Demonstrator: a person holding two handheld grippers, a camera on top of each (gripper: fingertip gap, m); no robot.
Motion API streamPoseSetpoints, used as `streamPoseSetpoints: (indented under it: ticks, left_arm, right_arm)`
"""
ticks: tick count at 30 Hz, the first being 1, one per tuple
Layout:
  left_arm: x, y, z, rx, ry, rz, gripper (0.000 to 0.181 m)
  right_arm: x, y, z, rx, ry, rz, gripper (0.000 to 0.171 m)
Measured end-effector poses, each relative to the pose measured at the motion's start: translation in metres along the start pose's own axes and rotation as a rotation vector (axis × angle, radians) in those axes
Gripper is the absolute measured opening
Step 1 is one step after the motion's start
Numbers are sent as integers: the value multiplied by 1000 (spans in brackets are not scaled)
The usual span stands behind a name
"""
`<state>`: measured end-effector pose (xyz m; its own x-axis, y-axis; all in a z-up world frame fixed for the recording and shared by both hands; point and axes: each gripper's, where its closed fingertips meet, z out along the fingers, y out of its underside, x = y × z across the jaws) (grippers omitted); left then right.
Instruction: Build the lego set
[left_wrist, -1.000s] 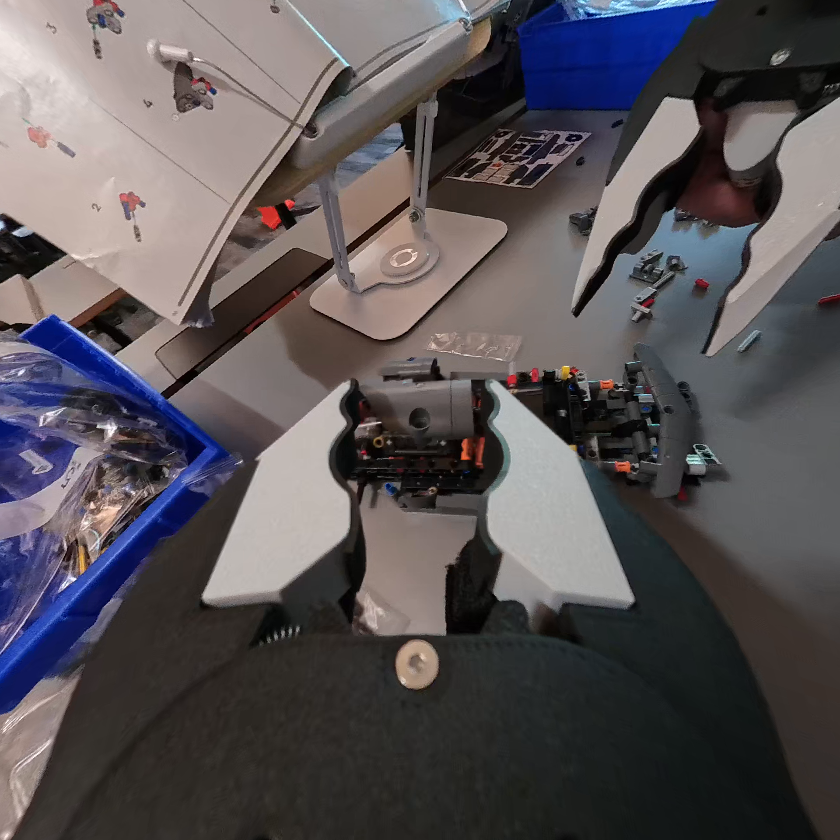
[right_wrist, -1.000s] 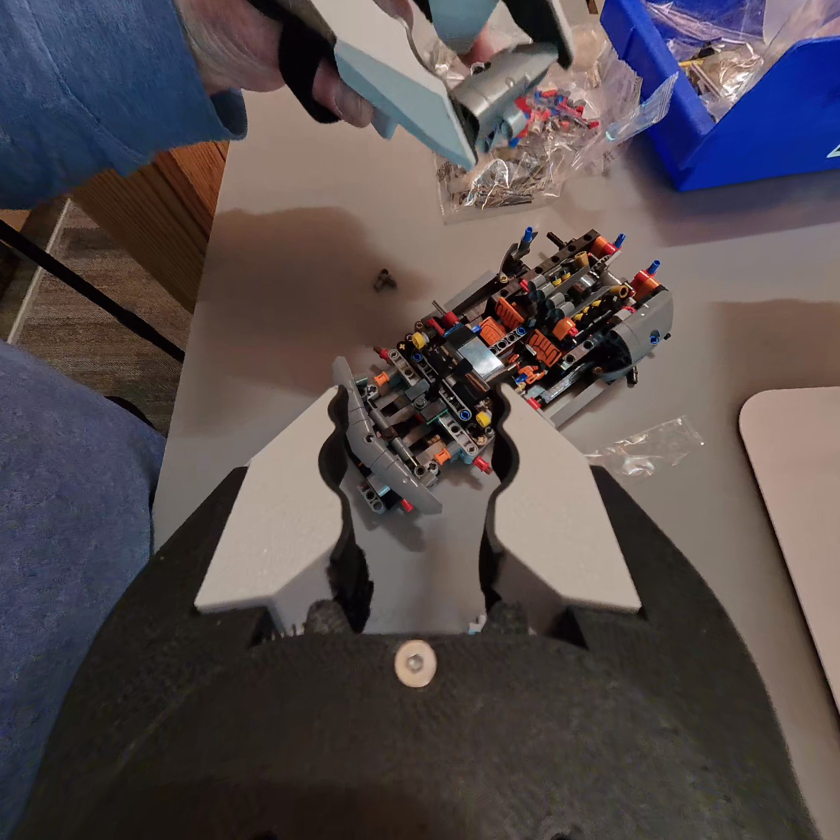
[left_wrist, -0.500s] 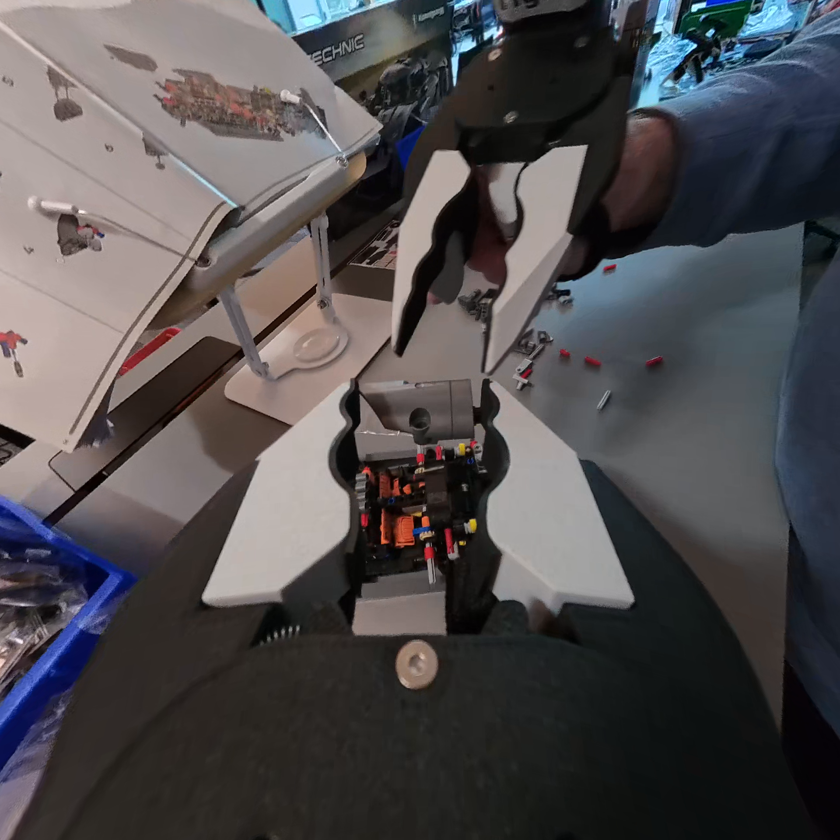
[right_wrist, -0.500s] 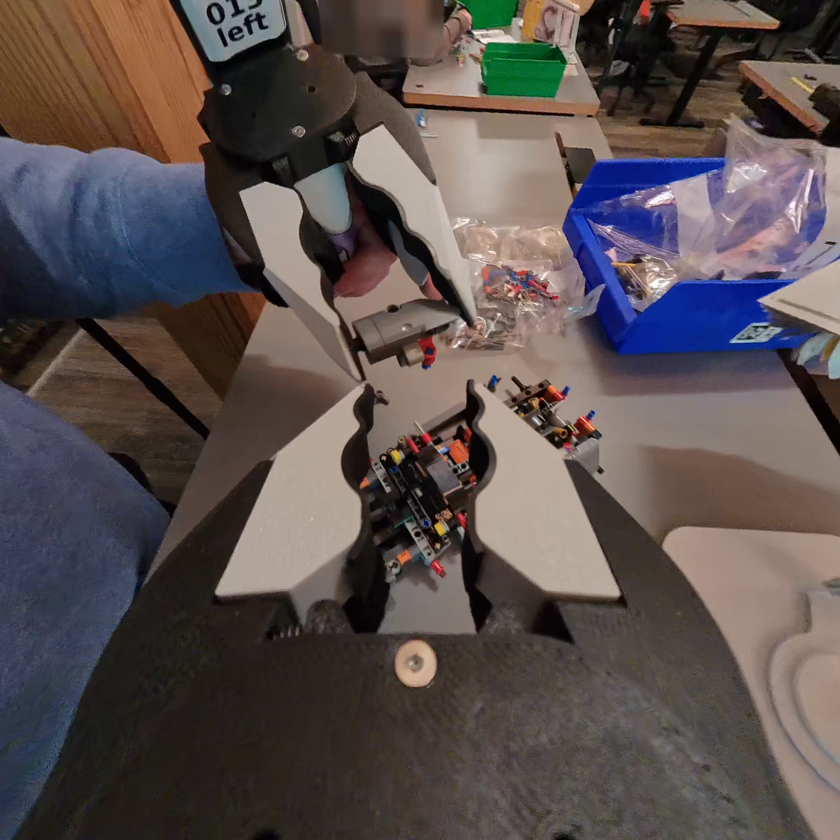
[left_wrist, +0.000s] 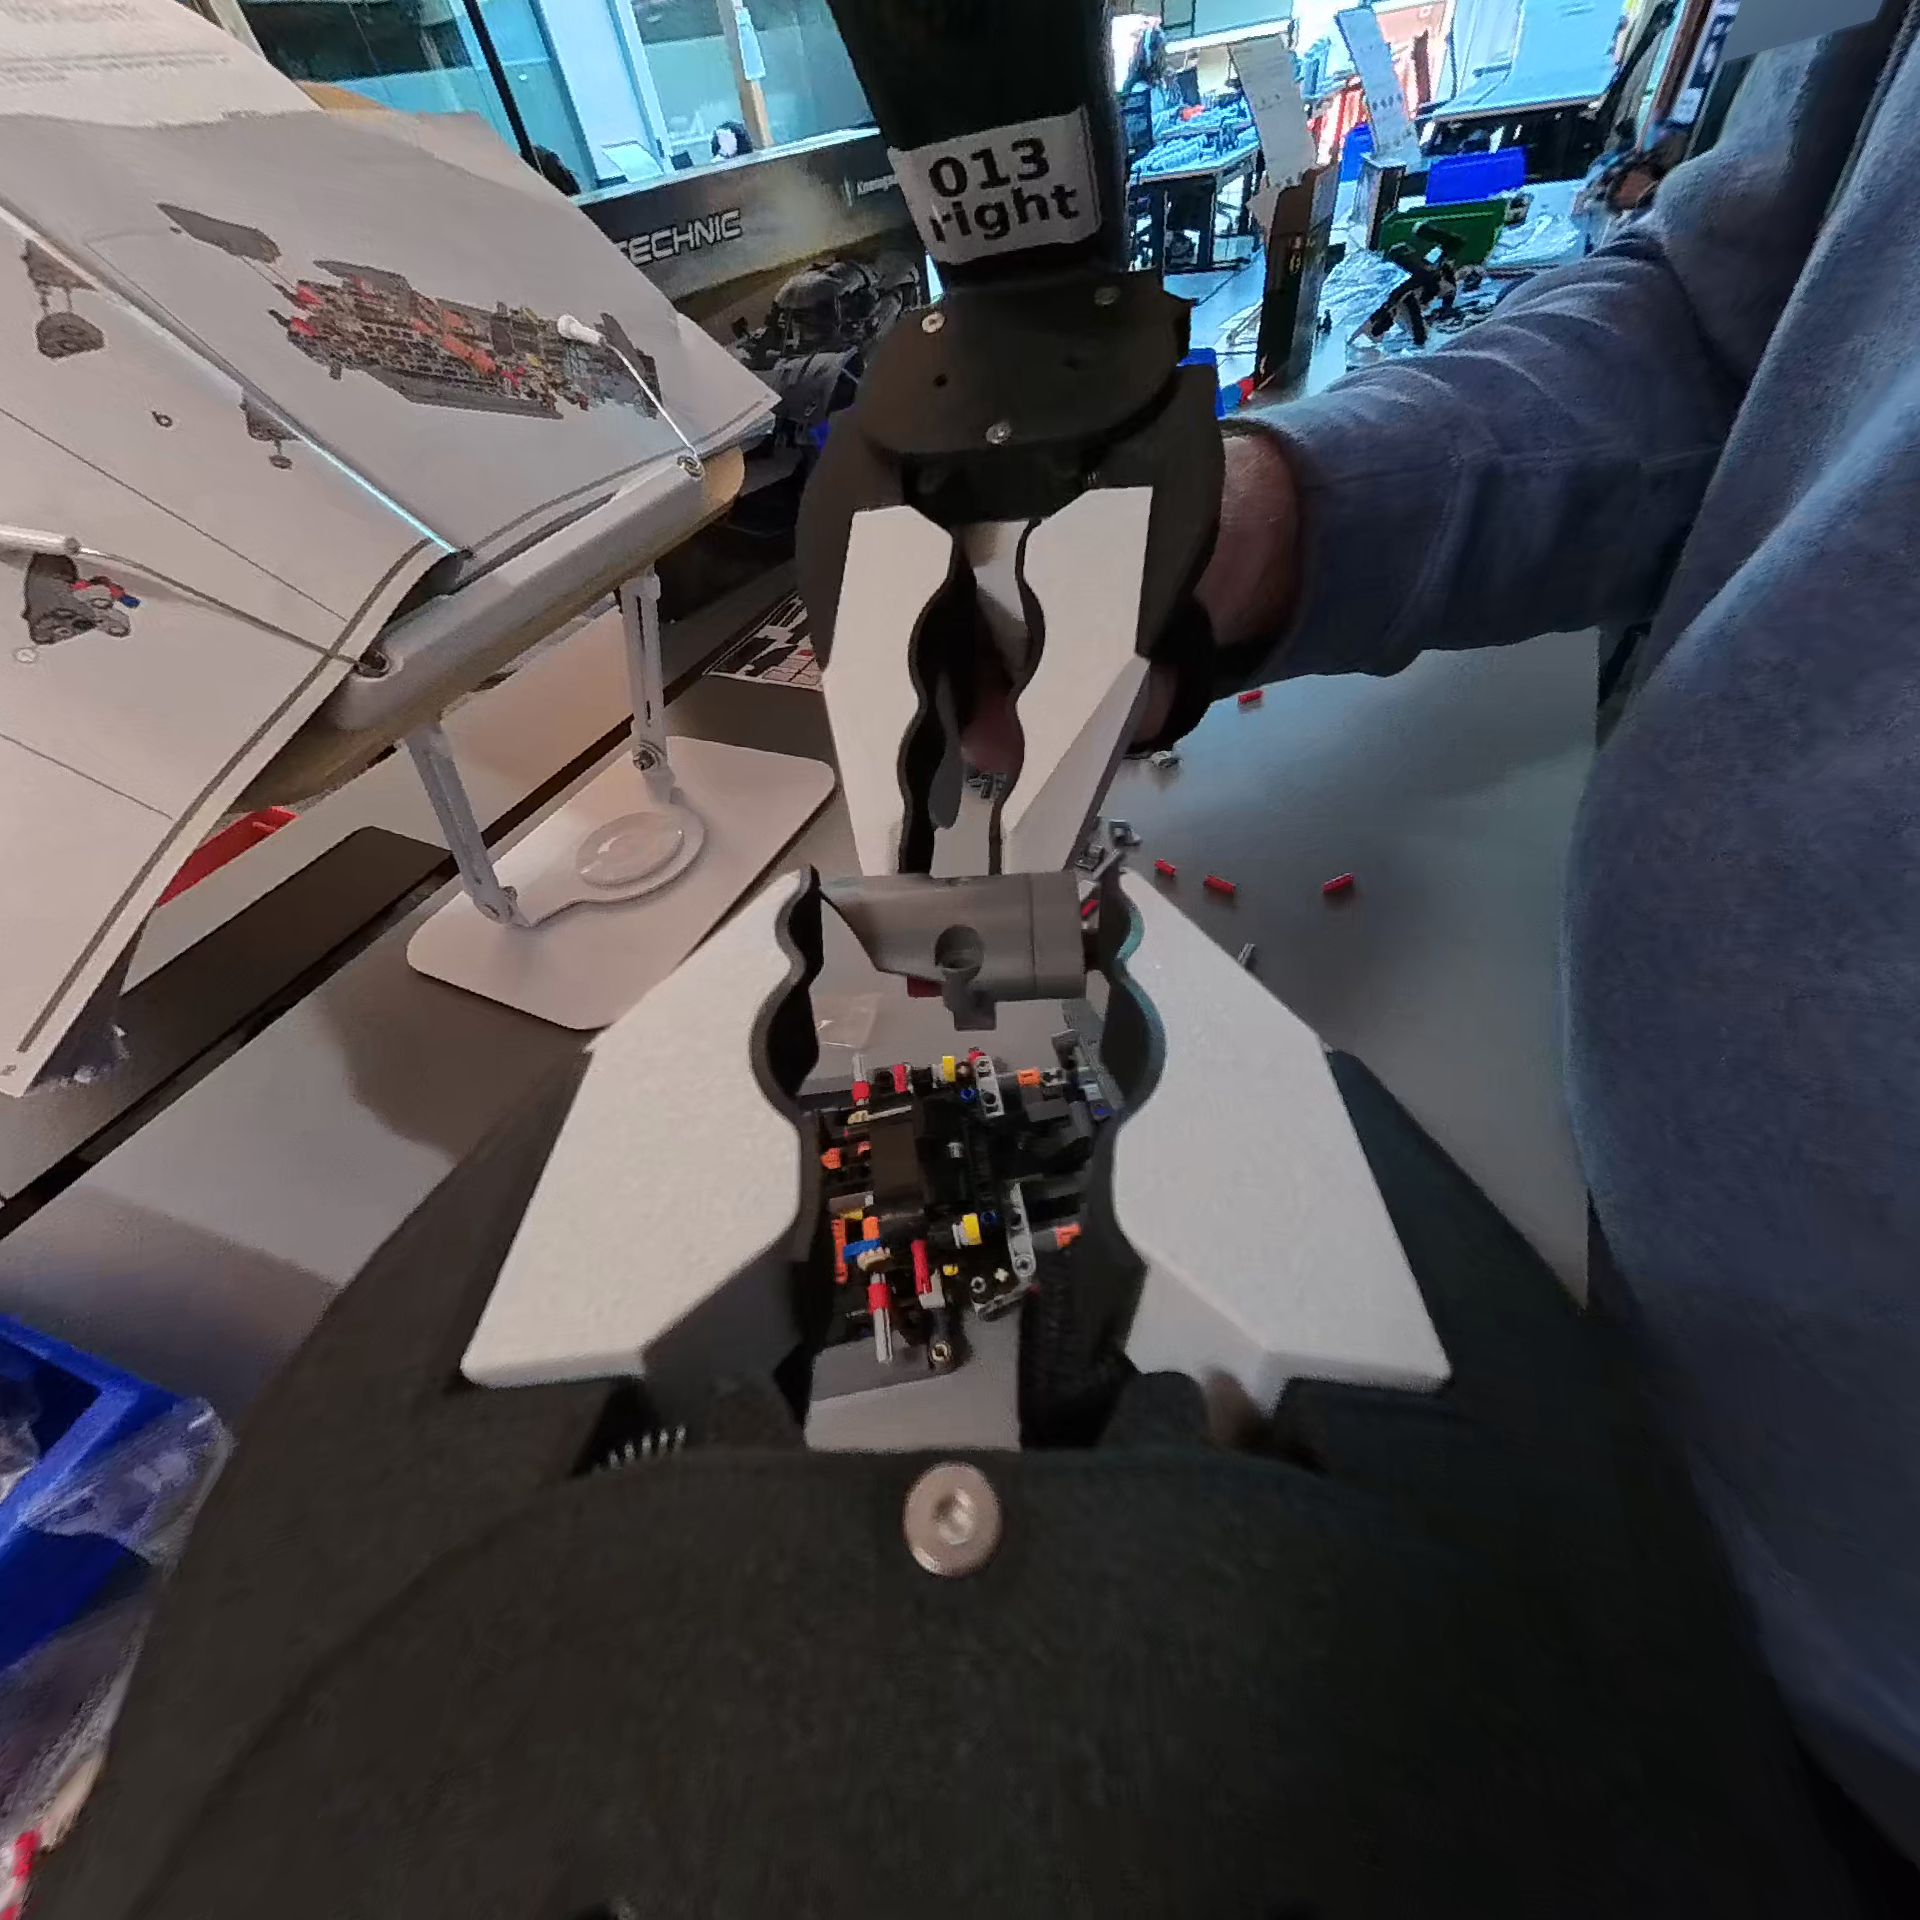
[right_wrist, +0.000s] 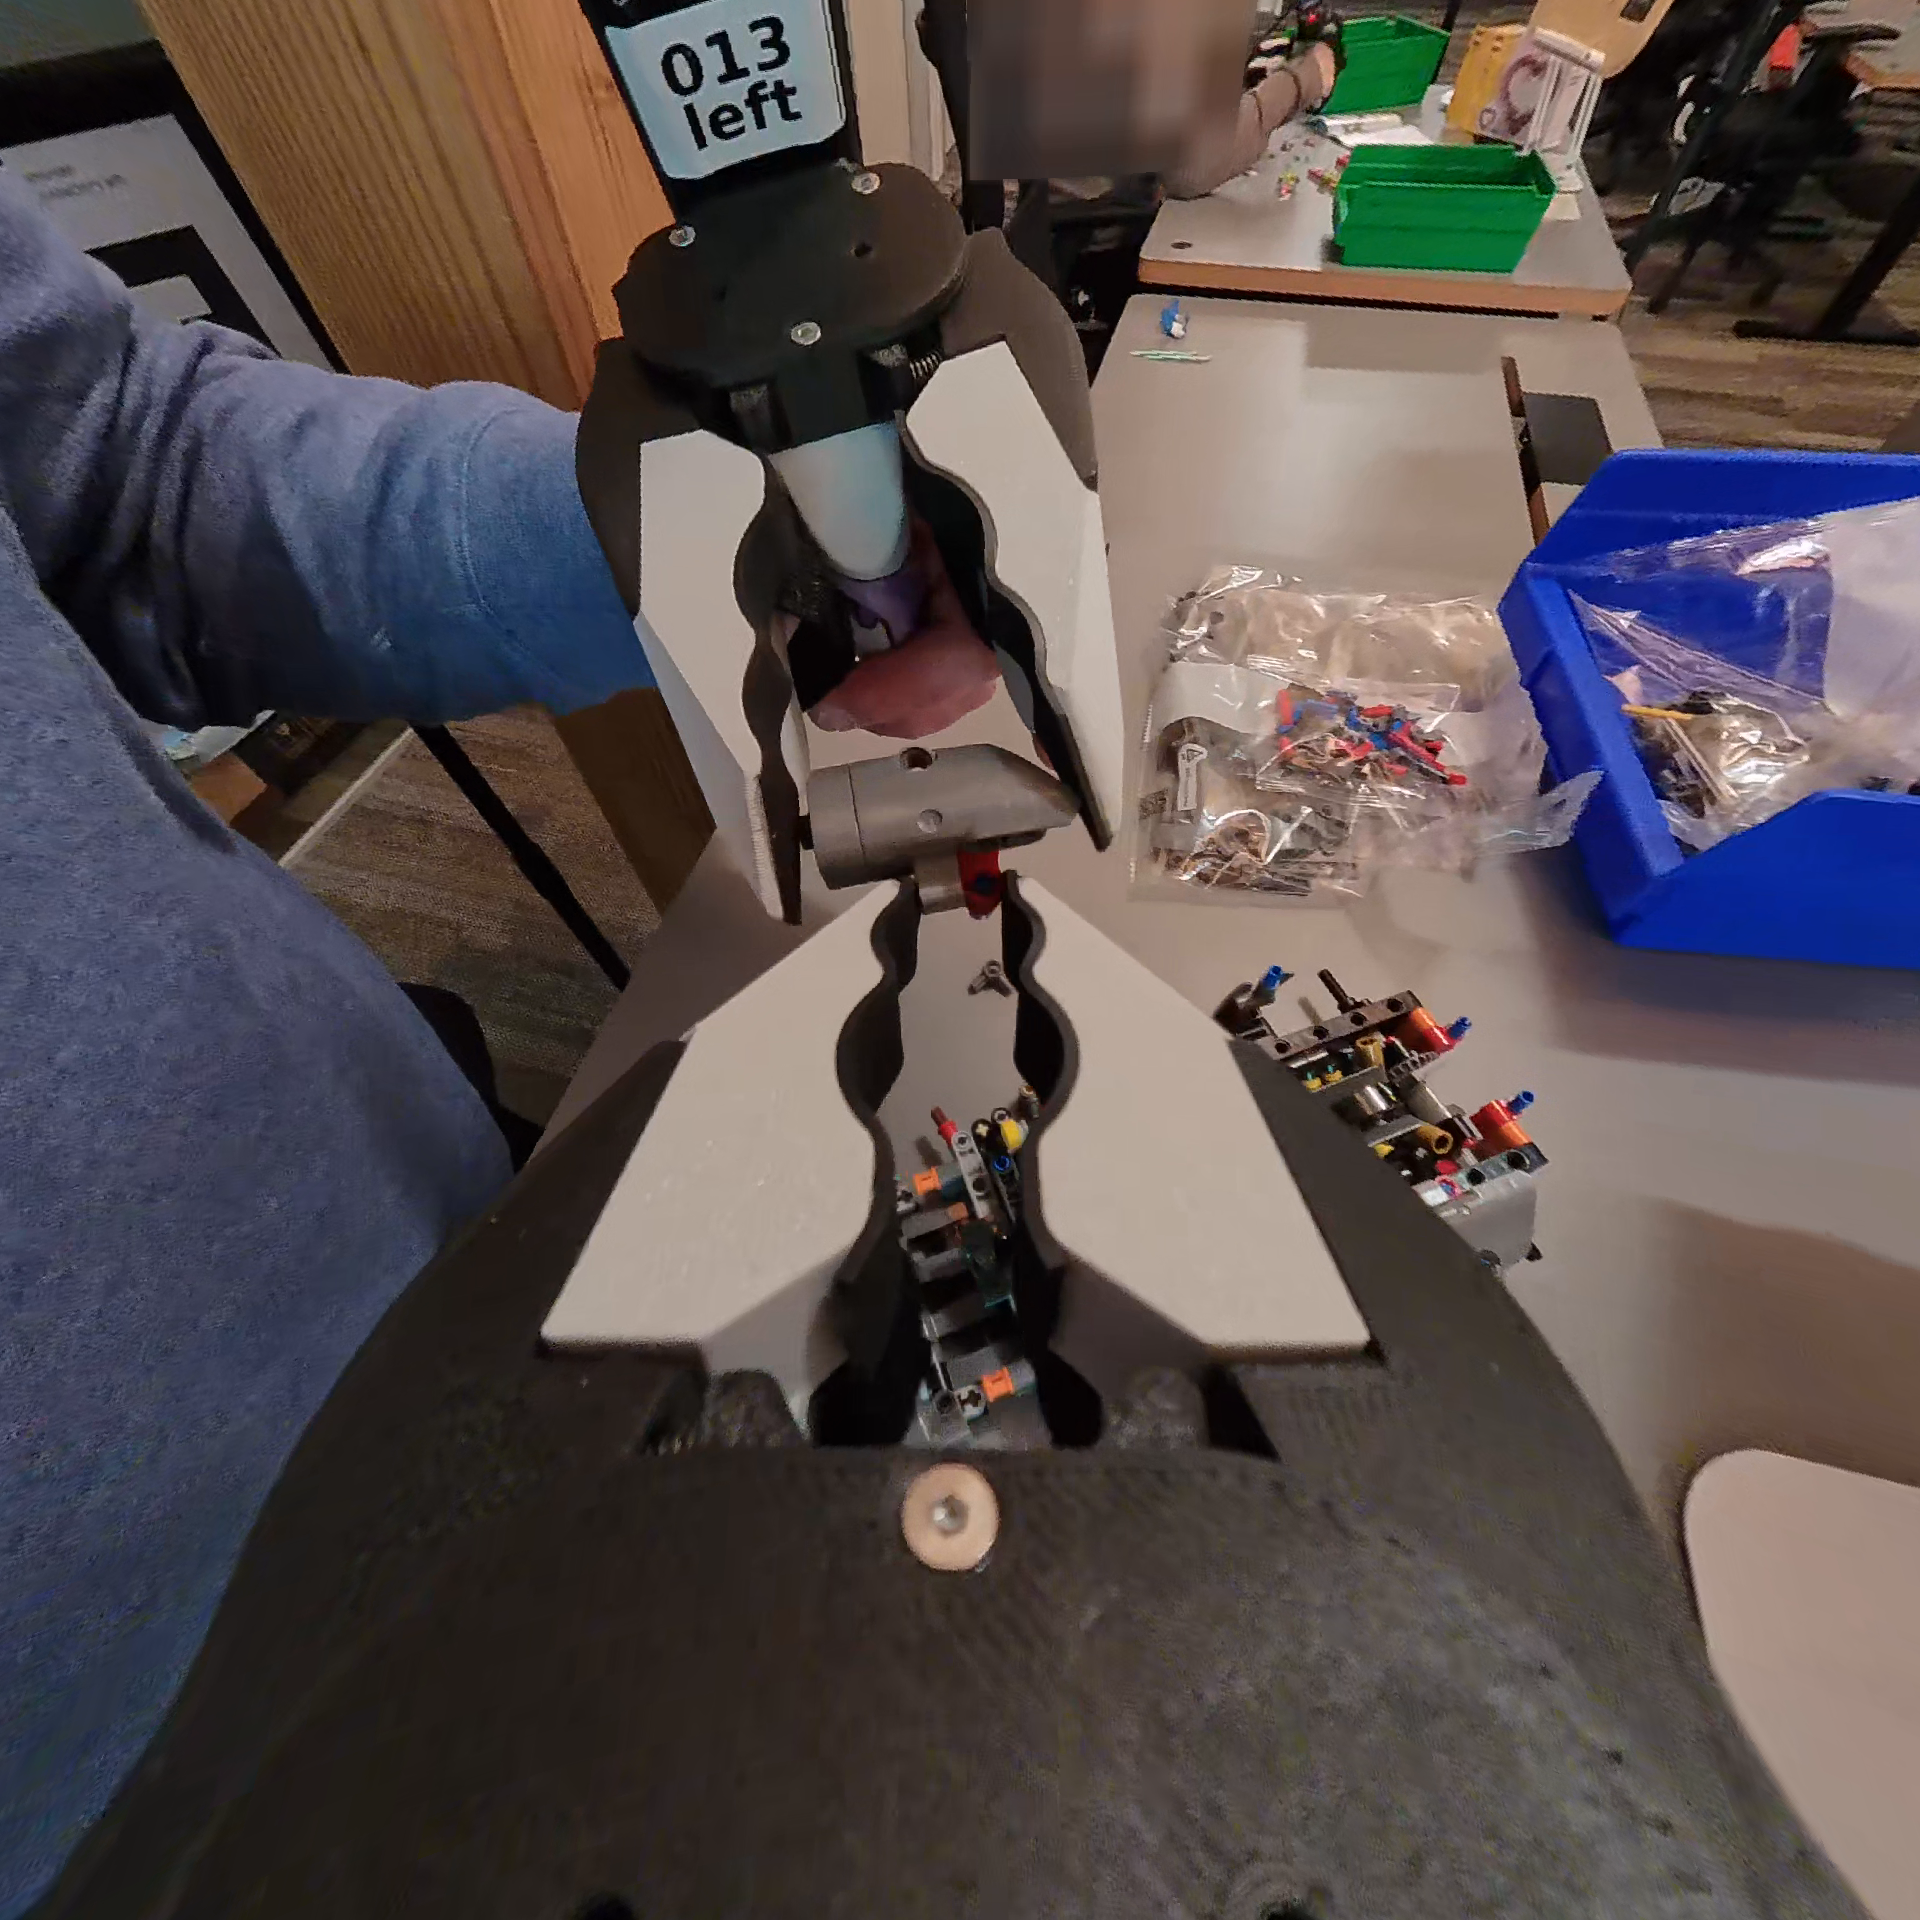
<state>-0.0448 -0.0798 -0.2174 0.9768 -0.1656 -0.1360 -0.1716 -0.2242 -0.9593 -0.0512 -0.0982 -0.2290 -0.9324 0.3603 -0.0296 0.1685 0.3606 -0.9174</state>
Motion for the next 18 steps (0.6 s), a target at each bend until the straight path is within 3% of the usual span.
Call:
streamPoseSetpoints:
  ticks: [18]
  left_arm:
    - [-16,13,-21,49,-110,-95,57]
  right_arm:
    - [13,9,25,-59,-32,-10,12]
